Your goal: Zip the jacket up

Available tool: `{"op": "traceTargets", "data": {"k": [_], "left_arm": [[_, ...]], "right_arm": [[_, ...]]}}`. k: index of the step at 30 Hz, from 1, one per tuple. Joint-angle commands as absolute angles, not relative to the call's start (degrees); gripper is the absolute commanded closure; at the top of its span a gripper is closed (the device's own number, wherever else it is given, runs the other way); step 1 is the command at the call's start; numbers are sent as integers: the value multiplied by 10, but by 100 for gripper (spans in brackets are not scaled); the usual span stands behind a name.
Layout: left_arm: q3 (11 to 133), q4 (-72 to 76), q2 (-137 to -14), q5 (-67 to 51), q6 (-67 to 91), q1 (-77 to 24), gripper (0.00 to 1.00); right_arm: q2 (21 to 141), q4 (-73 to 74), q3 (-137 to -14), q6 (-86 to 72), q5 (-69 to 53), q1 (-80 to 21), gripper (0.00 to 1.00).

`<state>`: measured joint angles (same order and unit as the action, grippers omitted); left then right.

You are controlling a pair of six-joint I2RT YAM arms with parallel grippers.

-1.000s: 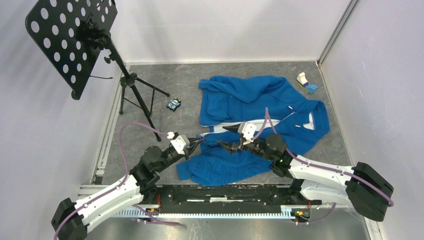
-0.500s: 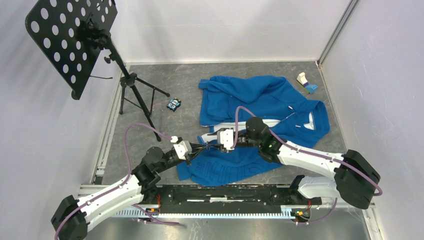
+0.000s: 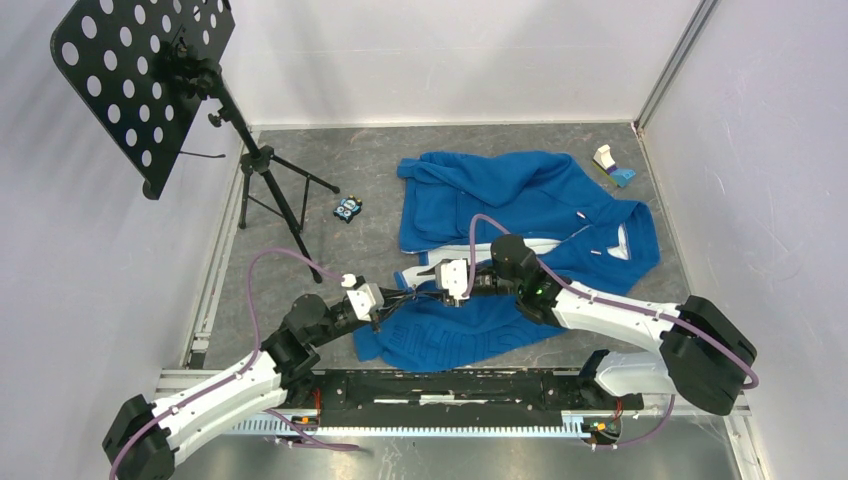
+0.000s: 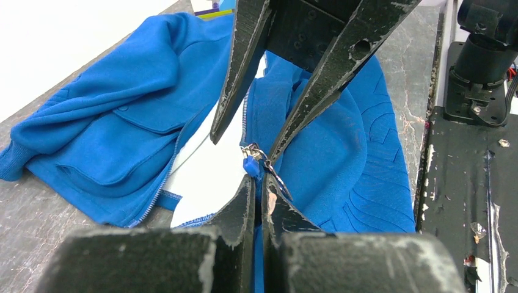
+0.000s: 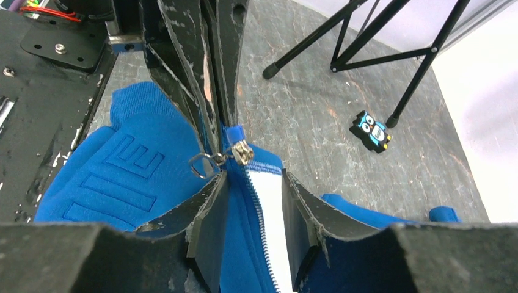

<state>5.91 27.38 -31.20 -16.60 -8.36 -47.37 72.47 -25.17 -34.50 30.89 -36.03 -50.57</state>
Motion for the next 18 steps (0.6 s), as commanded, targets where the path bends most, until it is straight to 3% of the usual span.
{"op": "traceTargets", "data": {"k": [1, 8, 14, 18], "left_arm": [[71, 307, -302, -162, -103, -475, 98], [73, 307, -306, -168, -103, -475, 98], [75, 310, -313, -181, -97, -475, 98], [71, 310, -314, -181, -97, -475, 98]], "right_arm": [[723, -266, -334, 294, -365, -492, 56], [728, -272, -334, 292, -395, -481, 55], [757, -271, -357, 275, -413, -482, 62], [749, -300, -353, 255, -416, -482, 72]]}}
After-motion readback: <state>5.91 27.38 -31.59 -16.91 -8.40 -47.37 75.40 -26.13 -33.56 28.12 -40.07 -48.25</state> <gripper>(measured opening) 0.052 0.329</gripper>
